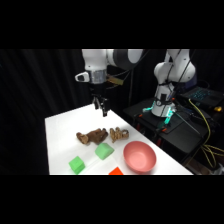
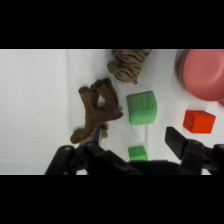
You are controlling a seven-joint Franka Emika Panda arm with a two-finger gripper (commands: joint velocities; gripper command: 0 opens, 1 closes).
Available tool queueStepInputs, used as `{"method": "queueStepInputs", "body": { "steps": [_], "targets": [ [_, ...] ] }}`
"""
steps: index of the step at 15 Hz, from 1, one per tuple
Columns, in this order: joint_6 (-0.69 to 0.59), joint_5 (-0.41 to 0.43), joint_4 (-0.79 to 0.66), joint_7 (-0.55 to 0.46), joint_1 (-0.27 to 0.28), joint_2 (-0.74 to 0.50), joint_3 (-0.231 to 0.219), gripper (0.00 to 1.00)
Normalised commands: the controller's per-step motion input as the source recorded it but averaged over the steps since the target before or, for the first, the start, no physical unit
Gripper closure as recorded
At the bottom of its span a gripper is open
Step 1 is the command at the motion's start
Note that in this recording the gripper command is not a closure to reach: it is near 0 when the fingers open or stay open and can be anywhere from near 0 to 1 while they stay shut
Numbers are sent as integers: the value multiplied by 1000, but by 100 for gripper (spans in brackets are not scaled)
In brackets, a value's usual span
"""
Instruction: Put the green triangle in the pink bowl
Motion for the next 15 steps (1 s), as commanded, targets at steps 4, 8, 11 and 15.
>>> {"method": "queueStepInputs", "body": {
  "steps": [4, 8, 11, 15],
  "targets": [
    [22, -34, 69, 40, -14, 71, 13, 0],
    [57, -49, 249, 63, 23, 315, 42, 0],
    [13, -48, 384, 54, 64, 441, 67, 0],
    [-53, -27, 391, 11, 67, 405, 68, 0]
  ]
}}
